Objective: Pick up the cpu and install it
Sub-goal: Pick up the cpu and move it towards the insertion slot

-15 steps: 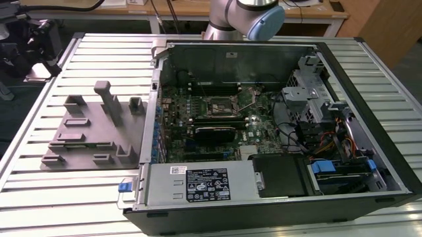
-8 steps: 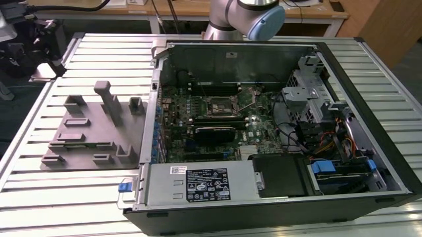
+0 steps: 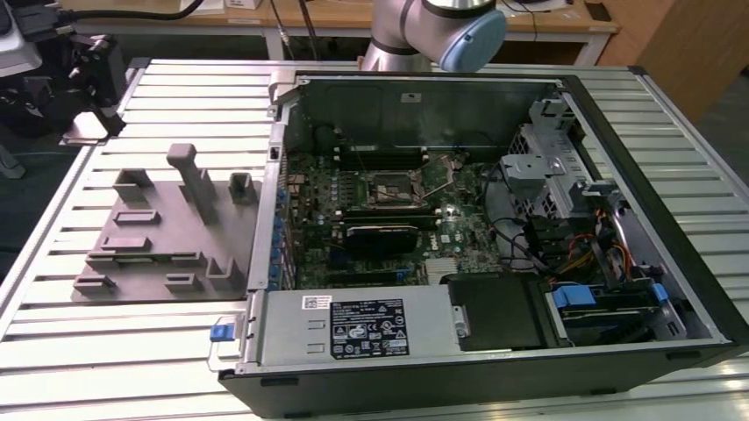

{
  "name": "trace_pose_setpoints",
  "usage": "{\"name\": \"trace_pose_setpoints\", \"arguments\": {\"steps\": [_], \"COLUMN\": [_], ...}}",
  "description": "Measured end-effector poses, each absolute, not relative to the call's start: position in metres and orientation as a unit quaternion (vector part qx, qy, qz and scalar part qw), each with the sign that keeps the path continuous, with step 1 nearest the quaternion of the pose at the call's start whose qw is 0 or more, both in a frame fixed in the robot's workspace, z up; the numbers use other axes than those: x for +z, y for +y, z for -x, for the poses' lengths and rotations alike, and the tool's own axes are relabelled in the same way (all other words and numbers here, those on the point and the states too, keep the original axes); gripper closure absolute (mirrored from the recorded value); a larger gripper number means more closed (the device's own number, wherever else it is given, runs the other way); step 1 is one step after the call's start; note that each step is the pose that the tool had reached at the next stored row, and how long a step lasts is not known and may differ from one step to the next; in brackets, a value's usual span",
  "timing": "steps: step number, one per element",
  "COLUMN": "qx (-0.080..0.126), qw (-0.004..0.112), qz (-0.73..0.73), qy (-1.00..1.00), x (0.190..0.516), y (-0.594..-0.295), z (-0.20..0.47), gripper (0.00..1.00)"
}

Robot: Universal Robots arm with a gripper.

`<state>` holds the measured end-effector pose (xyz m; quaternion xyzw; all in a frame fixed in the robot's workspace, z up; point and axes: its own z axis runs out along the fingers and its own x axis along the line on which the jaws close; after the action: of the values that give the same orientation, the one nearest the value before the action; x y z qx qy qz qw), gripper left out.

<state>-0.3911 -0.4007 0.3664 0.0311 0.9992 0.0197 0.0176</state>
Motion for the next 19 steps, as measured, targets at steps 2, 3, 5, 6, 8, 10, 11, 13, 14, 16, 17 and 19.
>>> {"name": "trace_pose_setpoints", "arguments": {"steps": [2,3,5,6,8,10,11,13,14,16,17,19], "qx": [0.02,0.02,0.02,0.02,0.02,0.02,0.02,0.02,0.02,0.02,0.02,0.02], "qw": [0.018,0.018,0.018,0.018,0.018,0.018,0.018,0.018,0.018,0.018,0.018,0.018], "qz": [-0.031,-0.031,-0.031,-0.031,-0.031,-0.031,-0.031,-0.031,-0.031,-0.031,-0.031,-0.031], "qy": [0.999,0.999,0.999,0.999,0.999,0.999,0.999,0.999,0.999,0.999,0.999,0.999], "x": [0.366,0.366,0.366,0.366,0.366,0.366,0.366,0.366,0.366,0.366,0.366,0.366], "y": [-0.401,-0.401,-0.401,-0.401,-0.401,-0.401,-0.401,-0.401,-0.401,-0.401,-0.401,-0.401], "z": [0.389,0.388,0.385,0.384,0.382,0.38,0.379,0.376,0.375,0.372,0.371,0.368], "gripper": [0.46,0.46,0.46,0.46,0.46,0.46,0.46,0.46,0.46,0.46,0.46,0.46]}}
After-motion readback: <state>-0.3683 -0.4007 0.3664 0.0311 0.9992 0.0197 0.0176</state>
